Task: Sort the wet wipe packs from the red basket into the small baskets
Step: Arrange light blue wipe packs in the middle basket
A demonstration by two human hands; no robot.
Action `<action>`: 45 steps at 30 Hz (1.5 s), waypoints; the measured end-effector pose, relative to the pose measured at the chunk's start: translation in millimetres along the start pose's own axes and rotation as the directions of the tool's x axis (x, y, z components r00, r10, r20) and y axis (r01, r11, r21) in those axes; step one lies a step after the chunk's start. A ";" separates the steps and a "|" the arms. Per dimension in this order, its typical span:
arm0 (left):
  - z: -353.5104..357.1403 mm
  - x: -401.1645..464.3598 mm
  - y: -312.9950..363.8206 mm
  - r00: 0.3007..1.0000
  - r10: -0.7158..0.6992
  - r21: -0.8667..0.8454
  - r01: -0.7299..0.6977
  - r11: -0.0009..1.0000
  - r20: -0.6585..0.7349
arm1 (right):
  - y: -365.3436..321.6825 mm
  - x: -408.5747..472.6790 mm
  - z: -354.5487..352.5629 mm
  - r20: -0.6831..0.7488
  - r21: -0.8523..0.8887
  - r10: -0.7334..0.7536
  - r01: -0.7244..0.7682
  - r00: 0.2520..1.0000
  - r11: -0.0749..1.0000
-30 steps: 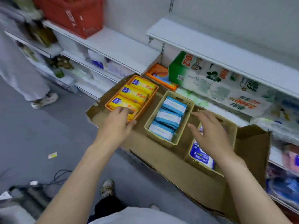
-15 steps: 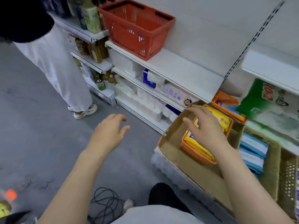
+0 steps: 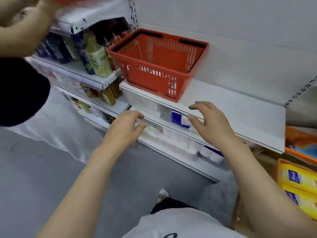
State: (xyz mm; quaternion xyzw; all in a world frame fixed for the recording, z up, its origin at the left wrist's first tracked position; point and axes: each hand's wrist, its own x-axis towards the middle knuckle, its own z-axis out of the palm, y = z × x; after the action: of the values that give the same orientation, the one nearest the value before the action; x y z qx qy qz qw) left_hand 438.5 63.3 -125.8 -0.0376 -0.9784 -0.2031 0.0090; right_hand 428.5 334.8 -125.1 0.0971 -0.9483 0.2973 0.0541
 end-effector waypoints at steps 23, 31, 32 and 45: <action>-2.2 449.1 -84.3 0.905 0.293 -0.101 -0.275 0.956 0.310 | -11.4 373.1 62.6 0.077 -0.132 0.339 -0.328 0.938 0.936; 13.1 483.0 -114.4 0.854 0.076 -0.011 -0.083 0.997 0.515 | 19.5 455.5 155.6 0.580 -0.217 0.294 -0.204 0.759 0.955; 13.8 482.7 -115.9 0.844 0.059 -0.012 -0.062 0.998 0.532 | 24.1 460.7 169.8 0.649 -0.231 0.302 -0.197 0.698 0.953; 12.5 531.3 -118.5 0.772 0.027 0.046 -0.073 0.996 0.635 | 55.5 462.4 198.4 0.672 -0.183 0.450 -0.458 0.588 0.870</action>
State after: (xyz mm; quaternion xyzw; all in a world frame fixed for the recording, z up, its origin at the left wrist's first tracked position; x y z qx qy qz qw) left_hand -100.4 -3.0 -166.8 -0.1294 -0.9293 -0.1448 -0.3142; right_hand -43.3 195.2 -243.8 -0.0432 -0.8884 0.2470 -0.3845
